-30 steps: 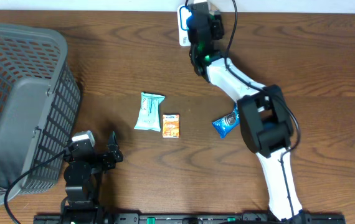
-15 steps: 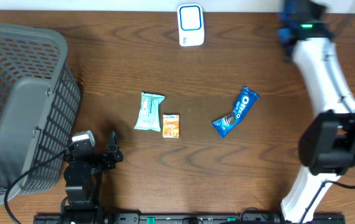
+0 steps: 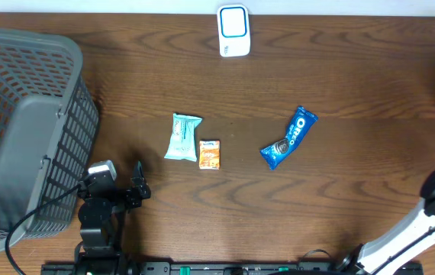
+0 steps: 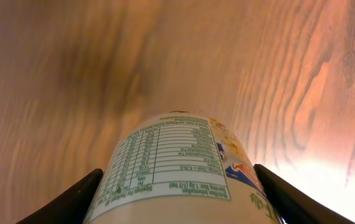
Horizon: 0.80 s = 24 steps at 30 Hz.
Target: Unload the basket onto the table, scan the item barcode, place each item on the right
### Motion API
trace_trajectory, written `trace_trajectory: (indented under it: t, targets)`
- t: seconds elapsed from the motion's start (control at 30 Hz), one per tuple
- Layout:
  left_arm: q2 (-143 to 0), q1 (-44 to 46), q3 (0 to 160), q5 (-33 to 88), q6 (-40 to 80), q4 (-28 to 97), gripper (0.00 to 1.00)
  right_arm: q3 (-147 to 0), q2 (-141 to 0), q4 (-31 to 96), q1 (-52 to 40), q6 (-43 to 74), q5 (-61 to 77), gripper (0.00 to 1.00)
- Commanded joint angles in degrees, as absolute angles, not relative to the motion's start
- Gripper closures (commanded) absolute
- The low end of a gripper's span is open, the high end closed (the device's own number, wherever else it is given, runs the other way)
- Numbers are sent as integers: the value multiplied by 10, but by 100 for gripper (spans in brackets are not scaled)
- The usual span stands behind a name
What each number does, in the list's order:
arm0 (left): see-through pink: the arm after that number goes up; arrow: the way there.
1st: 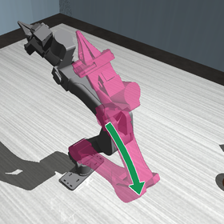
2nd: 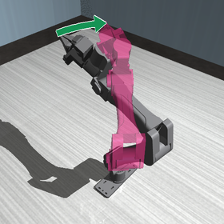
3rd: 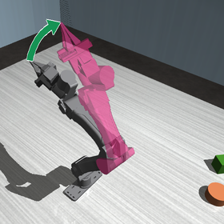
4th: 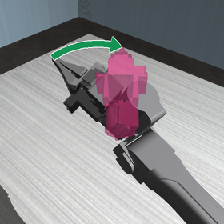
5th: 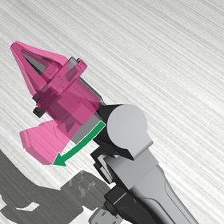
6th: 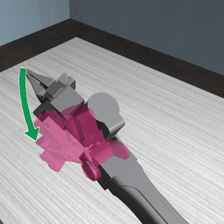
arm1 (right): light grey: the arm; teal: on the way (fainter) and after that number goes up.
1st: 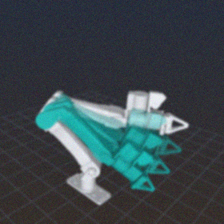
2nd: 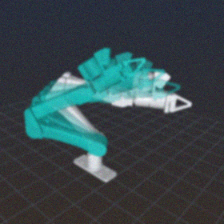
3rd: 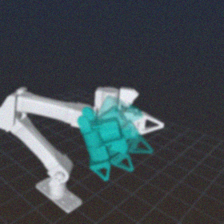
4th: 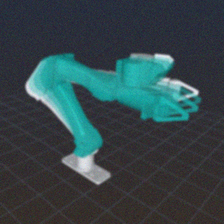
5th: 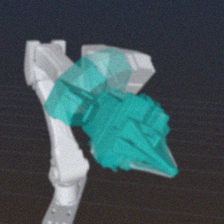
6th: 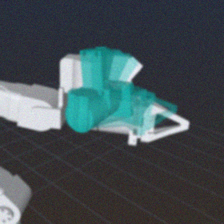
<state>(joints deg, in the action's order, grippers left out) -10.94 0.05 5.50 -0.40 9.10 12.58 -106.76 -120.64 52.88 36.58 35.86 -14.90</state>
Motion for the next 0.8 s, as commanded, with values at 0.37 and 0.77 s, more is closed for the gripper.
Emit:
trace_trajectory:
  t: [0.37, 0.77]
  targets:
    - [-110, -3, 40, -11, 86, 129, 2, -1070, -1342, 519, 468, 430, -22, 22]
    - [-110, -3, 40, -11, 86, 129, 2, -1102, -1140, 566, 432, 390, 38, 1]
